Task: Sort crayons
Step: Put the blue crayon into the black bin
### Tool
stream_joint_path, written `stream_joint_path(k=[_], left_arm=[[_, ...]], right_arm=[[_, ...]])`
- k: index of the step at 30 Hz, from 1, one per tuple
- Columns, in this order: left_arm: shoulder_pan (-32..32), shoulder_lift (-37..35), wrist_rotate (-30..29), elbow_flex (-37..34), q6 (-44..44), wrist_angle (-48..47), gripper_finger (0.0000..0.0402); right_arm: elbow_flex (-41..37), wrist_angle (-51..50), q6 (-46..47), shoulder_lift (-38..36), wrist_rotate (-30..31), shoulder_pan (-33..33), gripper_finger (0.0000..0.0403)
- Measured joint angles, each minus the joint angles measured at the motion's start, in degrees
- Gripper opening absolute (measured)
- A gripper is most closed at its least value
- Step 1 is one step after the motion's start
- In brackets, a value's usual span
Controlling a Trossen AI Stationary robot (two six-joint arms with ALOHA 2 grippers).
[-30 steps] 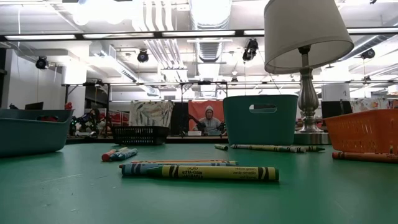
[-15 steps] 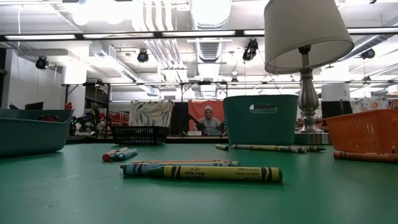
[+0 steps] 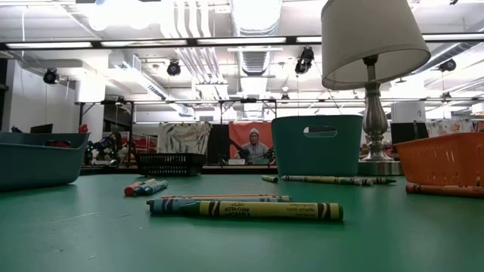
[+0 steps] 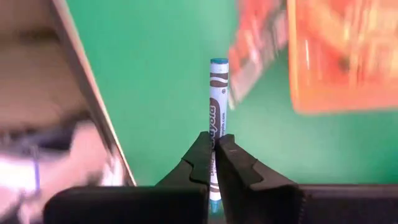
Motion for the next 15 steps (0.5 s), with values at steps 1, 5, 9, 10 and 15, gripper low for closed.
stream_joint_path(k=[1,5,9,10,15], left_arm=[[-0.04,0.02,0.01,-0.37,-0.26,0.21,0.0059],[-0.07,0.02,-0.01,-1.01,-0.84,0.23,0.0059],[-0.07,-0.49,-0.15,-0.63,-0.78,-0.21,0.0059],[-0.07,-0.82,-0.17,-0.43,-0.76,-0.32,0.0059],[-0.07,-3.71,-1.21,0.28,-0.63,-1.06,0.0059]], right_arm=[[0.95,1.37,-1.84,0.00,4.30,-0.04,0.0008],[3.97,6.22,-11.24,0.00,19.51,-1.60,0.0008],[5.11,12.40,-23.23,-0.02,30.04,-6.26,0.0008],[5.11,14.37,-26.73,-0.02,31.80,-7.88,0.0008],[4.30,27.23,-43.95,0.18,34.31,-18.53,0.0008]])
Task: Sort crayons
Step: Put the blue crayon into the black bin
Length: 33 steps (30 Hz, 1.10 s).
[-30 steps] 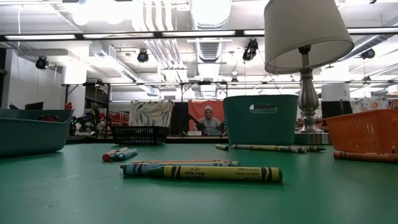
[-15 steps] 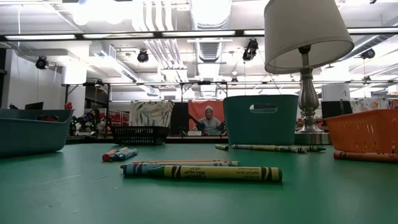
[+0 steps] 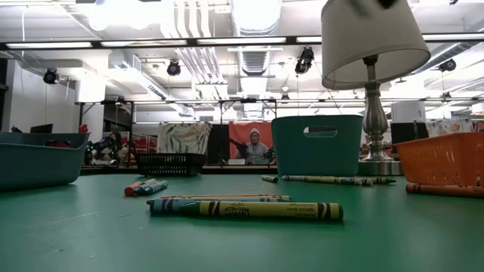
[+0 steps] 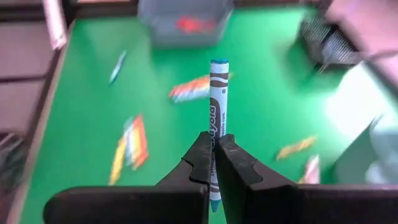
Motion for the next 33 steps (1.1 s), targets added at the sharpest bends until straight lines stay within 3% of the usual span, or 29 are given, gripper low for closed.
stream_joint_path(k=[8,13,17,27,33], left_arm=[[-0.04,-7.72,-9.53,0.00,3.00,-1.25,0.0059],[0.00,-12.80,-10.38,-0.02,4.61,-1.45,0.0059],[0.00,-16.09,-10.38,-0.04,4.46,-2.84,0.0059],[0.00,-19.64,-10.36,-0.17,4.11,-4.05,0.0059],[0.00,-19.81,-10.36,-0.20,4.11,-5.42,0.0059]], right_arm=[[-0.42,27.69,-23.47,5.70,-0.90,-17.90,0.0008],[-0.44,46.71,-30.69,11.93,-7.69,-26.95,0.0008],[0.66,56.98,-31.34,17.85,-13.27,-33.14,0.0008],[17.72,59.22,-33.73,37.04,-14.15,-42.22,0.0008],[30.34,52.52,-34.20,48.08,-13.78,-45.32,0.0008]])
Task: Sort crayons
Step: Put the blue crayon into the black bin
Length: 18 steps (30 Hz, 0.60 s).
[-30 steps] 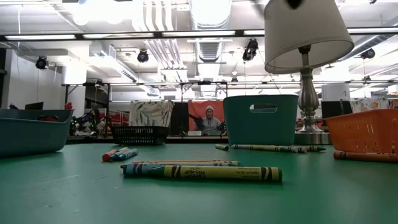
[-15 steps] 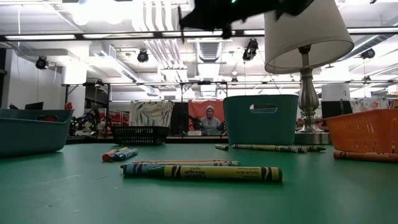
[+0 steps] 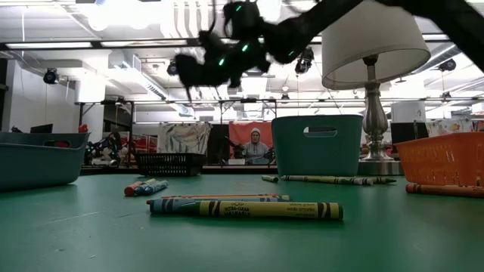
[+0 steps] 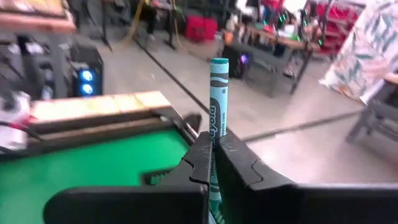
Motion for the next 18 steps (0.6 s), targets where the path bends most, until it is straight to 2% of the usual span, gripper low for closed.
stream_joint_path(k=[3,8,12,18], left_arm=[[0.00,-0.02,0.00,-0.02,0.02,-0.11,0.0059],[0.00,-0.06,0.01,-0.02,0.15,-1.06,0.0059],[0.00,-0.02,0.02,-0.02,0.16,-1.49,0.0059],[0.00,0.03,0.01,-0.02,-0.01,-1.49,0.0059]], right_arm=[[5.15,-3.89,0.84,4.73,0.84,-0.85,0.0008],[13.65,-12.92,1.36,10.96,5.51,-1.68,0.0009],[20.10,-20.31,2.60,15.15,6.05,-2.11,0.0012],[25.95,-24.51,4.44,19.13,4.42,-2.14,0.0058]])
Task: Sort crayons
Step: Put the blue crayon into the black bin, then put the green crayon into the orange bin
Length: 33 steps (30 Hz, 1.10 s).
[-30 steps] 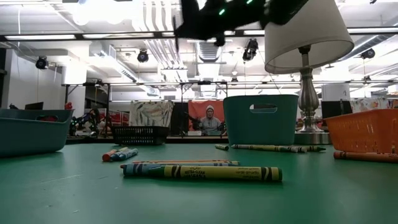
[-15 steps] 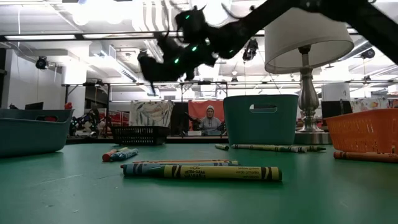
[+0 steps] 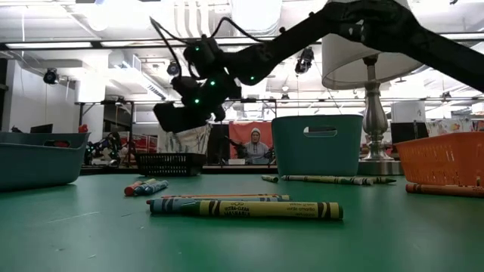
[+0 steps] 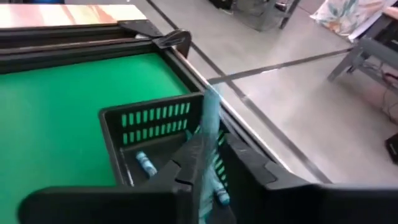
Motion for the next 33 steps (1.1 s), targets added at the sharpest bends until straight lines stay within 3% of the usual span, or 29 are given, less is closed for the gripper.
stream_joint_path(k=[5,10,16,23,28,33], left_arm=[[0.00,0.00,0.02,0.00,-0.95,-0.04,0.0059],[0.00,0.04,0.03,0.00,-2.86,-0.68,0.0059],[0.00,1.16,0.18,0.00,-10.49,-4.44,0.0059],[-0.15,5.91,1.41,0.00,-18.32,-5.87,0.0059],[-0.23,10.50,2.77,0.00,-20.14,-5.86,0.0059],[-0.26,14.61,4.11,0.00,-22.00,-5.79,0.0059]], right_arm=[[0.10,-0.83,-0.11,-0.30,-0.03,-0.02,0.0093],[0.14,-6.77,-0.45,-3.58,-3.97,0.40,0.0095],[0.17,-22.69,2.94,-10.85,-13.95,2.79,0.0081],[-0.86,-45.18,5.15,-18.11,-14.90,9.57,0.0060],[-5.80,-53.26,6.23,-22.72,-14.85,15.74,0.0050],[-15.00,-53.88,9.36,-29.28,-14.85,21.71,0.0043]])
